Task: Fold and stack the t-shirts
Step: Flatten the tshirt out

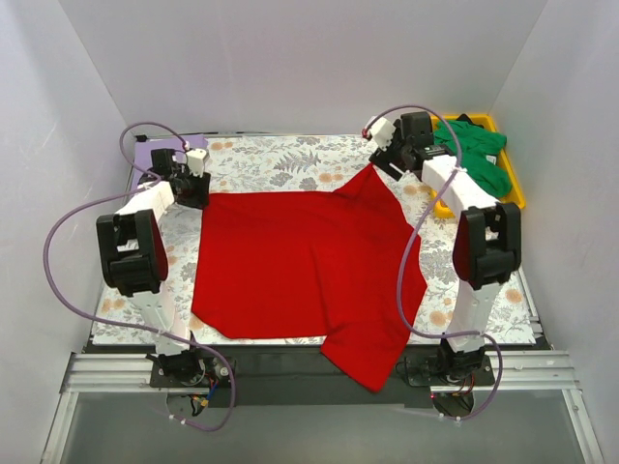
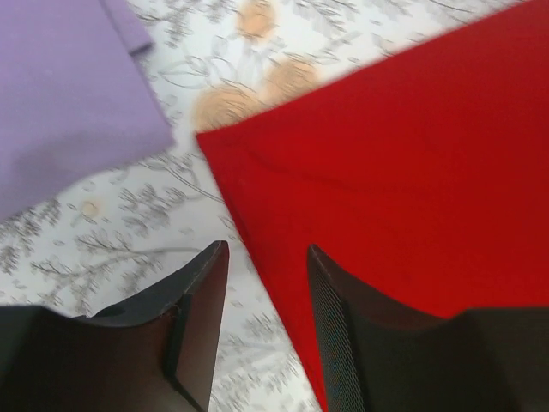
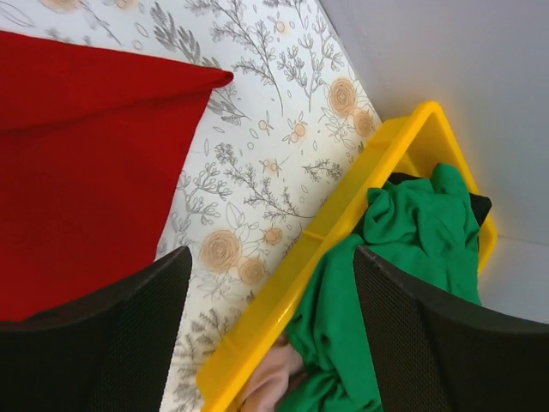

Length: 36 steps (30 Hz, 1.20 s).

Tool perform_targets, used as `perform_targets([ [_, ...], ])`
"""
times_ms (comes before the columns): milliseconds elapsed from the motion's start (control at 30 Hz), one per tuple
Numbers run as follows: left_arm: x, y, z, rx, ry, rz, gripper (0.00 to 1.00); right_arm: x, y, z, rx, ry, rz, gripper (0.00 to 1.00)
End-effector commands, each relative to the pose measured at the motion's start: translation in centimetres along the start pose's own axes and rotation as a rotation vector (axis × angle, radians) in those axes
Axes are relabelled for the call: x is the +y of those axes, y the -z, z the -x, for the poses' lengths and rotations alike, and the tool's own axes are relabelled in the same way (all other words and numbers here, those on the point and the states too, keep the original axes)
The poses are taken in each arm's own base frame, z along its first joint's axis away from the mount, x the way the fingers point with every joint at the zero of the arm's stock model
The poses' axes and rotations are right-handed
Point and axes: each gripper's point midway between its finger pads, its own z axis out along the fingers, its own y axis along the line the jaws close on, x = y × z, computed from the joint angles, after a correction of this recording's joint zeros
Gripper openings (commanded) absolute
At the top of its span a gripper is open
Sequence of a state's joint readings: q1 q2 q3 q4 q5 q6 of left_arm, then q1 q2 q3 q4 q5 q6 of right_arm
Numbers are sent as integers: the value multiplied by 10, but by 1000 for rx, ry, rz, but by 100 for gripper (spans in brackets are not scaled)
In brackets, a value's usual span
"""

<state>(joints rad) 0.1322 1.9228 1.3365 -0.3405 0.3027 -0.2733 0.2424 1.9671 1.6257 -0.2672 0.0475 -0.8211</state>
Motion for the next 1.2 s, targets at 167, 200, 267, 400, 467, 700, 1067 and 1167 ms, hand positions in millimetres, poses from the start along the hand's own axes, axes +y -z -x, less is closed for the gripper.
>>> perform_targets([
  [167,-69,68,7,-14,12,-284,39,53,56,-8,63,-161,251,35],
  [200,-73,70,13,-24,14,-306,38,67,54,-16,92,-194,305,32],
  [267,-90,71,12,-4,25,-369,38,79,51,-25,128,-227,348,27],
  [400,-108,65,2,38,-3,-391,37,107,46,-62,237,-286,430,20],
  [467,-111,57,-9,79,0,-380,36,107,47,-77,270,-313,430,20],
  [700,-105,39,-34,146,28,-345,35,112,58,-115,333,-409,492,26],
  [1067,-100,32,-40,165,19,-317,35,136,45,-127,389,-509,613,38],
  [1167,-98,30,-42,171,19,-310,35,139,43,-133,412,-511,616,38],
])
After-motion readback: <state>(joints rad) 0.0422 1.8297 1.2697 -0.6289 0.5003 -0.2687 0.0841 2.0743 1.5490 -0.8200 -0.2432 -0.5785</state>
